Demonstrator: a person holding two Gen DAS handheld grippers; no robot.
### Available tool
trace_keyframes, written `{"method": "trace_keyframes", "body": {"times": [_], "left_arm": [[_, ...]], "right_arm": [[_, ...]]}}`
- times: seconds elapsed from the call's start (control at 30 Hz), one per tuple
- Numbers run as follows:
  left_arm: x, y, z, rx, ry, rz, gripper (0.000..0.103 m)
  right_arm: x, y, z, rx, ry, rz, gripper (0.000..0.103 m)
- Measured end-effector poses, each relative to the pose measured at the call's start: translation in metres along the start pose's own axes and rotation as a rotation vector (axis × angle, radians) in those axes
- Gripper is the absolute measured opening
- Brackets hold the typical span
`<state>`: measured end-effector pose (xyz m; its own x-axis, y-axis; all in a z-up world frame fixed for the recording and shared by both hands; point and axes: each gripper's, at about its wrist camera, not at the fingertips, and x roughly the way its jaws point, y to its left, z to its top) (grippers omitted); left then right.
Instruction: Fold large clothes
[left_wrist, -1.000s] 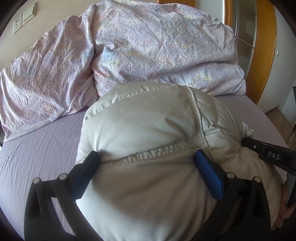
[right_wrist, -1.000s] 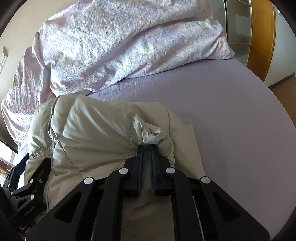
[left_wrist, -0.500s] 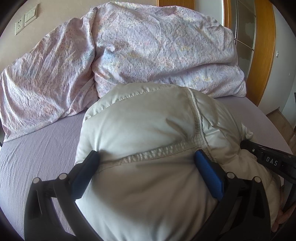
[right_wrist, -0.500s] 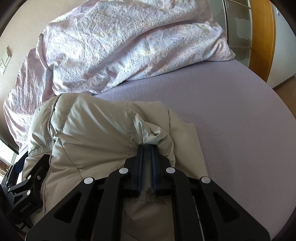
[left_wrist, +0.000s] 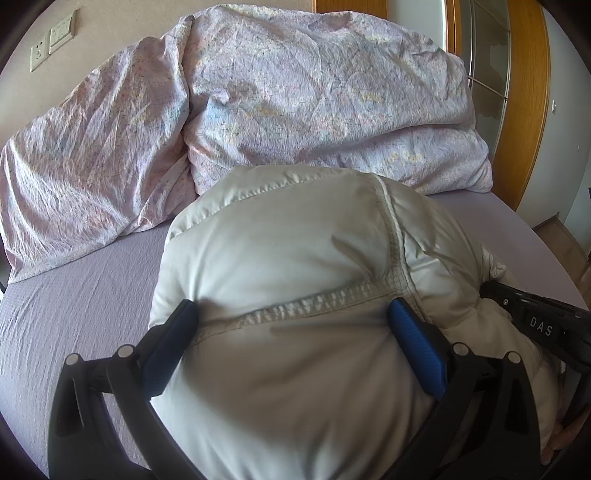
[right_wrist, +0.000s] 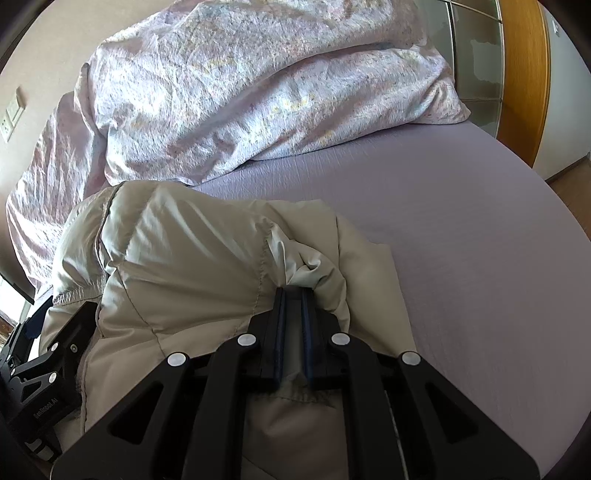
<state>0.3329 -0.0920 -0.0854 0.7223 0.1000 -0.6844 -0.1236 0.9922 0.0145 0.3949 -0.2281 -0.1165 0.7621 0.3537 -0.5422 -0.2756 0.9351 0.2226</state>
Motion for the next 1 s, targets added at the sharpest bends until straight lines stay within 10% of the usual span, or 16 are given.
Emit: {"method": "trace_keyframes", "body": {"times": [0.6,0.73,1.0], "left_arm": [[-0.022,0.014,0.013,0.022,0.087,-0.054,0.101],[-0.036,0.023,0.011,0.030,0.089,-0.061,0.101],[-0.054,0.052,0.011,0.018,0.111,-0.046,0.101]], "right_arm": [[-0.041,-0.002,-0.005,0.019,0.092,0.004,0.016],[-0.054,-0.011,-0.011,0.034,0.098,-0.045,0.055],[-0.065,-0.037,-0.015,0.115,0.151,0.094,0.076]]}}
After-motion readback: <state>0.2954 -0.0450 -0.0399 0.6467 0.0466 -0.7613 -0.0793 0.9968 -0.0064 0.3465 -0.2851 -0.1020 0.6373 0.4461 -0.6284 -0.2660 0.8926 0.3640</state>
